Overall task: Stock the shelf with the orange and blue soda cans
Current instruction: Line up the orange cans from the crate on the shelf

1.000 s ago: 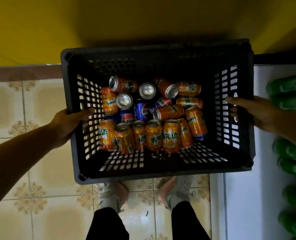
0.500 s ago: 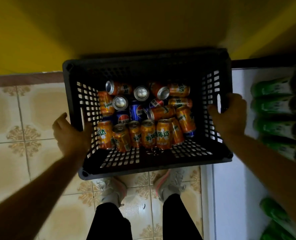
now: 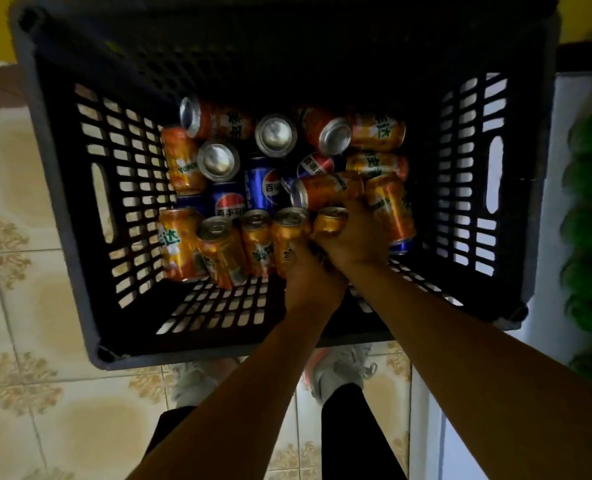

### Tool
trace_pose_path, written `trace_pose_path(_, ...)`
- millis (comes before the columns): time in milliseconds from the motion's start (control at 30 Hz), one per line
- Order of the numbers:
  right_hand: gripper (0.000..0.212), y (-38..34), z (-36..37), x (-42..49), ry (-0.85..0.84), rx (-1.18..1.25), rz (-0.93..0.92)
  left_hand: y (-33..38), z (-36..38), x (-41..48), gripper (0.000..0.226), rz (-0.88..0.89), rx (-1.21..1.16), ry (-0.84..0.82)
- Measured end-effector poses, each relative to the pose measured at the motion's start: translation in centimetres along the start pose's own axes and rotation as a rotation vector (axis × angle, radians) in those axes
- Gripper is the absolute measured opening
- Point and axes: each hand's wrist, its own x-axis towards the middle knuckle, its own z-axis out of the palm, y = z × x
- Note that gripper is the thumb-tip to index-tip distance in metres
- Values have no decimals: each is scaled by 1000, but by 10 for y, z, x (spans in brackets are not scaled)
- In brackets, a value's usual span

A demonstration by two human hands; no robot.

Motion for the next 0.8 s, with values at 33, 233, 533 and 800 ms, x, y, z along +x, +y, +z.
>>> trace_pose_path(33,61,-2,-1,-5,17,10,-1,0,-1,-1,58,4,5,-15)
trace_pose_path(233,52,-15,-59,-69,100,342,-19,31,-33,-49,98,198,267,-58)
trace_pose_path(533,38,-51,-215,-205,-64,919,238,168,-111,-187,45,180,395,-488)
trace_pose_path(800,53,-107,-280,-390,276,1372,280,222,-162,-361,85,289,253,-443)
